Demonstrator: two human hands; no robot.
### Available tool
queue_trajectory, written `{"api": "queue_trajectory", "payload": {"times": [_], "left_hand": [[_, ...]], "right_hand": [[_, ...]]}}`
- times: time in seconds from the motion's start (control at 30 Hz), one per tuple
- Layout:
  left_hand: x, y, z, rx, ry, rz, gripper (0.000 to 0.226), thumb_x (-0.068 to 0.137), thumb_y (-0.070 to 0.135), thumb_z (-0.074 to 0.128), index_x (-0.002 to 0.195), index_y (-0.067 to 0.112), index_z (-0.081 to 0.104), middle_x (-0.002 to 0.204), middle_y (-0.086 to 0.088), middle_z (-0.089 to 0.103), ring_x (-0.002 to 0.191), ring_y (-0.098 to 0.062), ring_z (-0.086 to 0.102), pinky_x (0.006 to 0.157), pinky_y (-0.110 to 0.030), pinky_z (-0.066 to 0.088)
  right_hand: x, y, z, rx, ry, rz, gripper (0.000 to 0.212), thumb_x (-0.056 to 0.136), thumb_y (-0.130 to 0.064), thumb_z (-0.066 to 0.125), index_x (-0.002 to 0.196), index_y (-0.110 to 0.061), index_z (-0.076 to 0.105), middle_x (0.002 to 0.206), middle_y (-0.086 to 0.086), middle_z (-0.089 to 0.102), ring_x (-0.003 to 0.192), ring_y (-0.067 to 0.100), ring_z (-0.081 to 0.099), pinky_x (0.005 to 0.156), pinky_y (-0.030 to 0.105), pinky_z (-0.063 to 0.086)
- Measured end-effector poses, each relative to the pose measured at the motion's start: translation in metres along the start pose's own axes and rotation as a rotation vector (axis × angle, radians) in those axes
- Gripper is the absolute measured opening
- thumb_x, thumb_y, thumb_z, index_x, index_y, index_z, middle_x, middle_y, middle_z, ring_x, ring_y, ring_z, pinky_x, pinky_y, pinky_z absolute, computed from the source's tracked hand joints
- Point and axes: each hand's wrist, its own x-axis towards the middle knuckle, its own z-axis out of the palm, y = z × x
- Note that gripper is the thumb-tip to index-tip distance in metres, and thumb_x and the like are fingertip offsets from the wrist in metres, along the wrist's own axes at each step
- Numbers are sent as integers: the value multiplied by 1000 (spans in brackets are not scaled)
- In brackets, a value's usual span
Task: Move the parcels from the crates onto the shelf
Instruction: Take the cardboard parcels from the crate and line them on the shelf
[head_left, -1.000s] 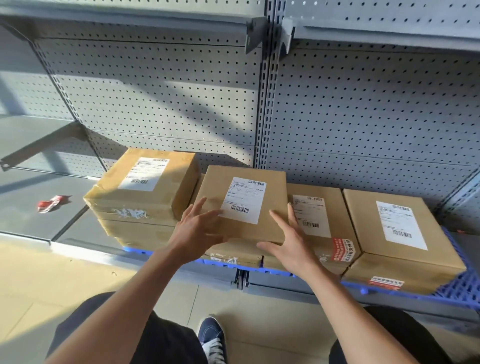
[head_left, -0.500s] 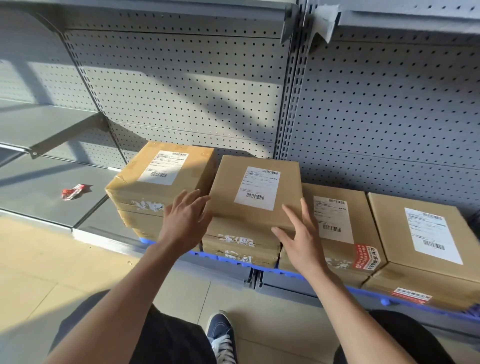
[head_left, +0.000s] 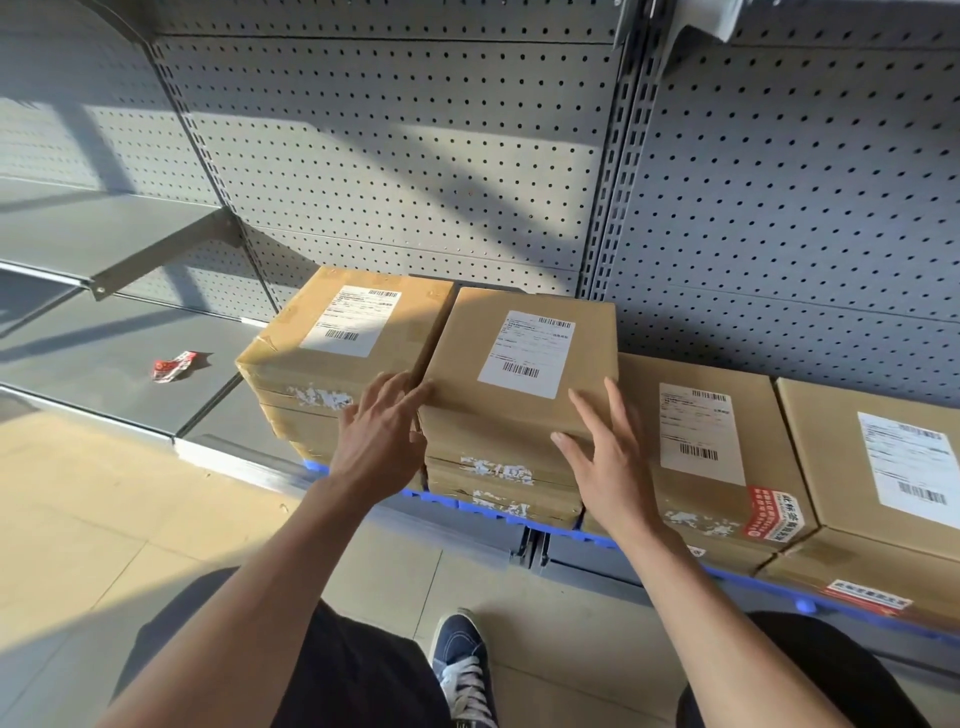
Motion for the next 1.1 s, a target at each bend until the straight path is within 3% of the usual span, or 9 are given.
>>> {"api": "queue_trajectory", "payload": {"times": [0.3,0.5,0.6,0.9,1.1], "left_hand": [[3,3,0,6,-20,-40,64,89,19,62,148,33,43,156,3,36,148,-19,22,109,-52,35],[7,20,-6,35,-17,-44,57,94,31,59,148,30,43,156,0,38,148,-22,23,111,-55,32],[6,38,-9,33,3,12,54,98,40,55,150,30,42,155,0,41,147,-21,27,112,-53,32],[-13,151,-13,-23,-58,296,46,103,48,45,144,28,50,146,3,55,134,-20,48,109,-48,39],[-43,258,-1,-66,-104,489,36,103,41,48,133,25,60,133,3,63,123,-23,56,103,-45,44]], "right_hand": [[8,-3,-2,-117,-65,-39,56,98,-38,64,150,-23,49,166,13,20,152,32,17,122,48,26],[4,-8,-22,-151,-168,4,62,101,-44,55,158,-32,33,171,0,5,155,22,5,121,51,23],[0,-11,-41,-178,-153,2,59,102,-42,54,157,-30,36,169,1,15,155,23,12,120,53,29],[-47,5,-133,-246,-128,99,45,103,-32,54,147,-22,53,155,0,47,144,20,39,116,38,35],[-112,41,-212,-372,-82,244,32,100,-30,56,130,-21,64,131,-3,66,120,26,57,95,38,49]]}}
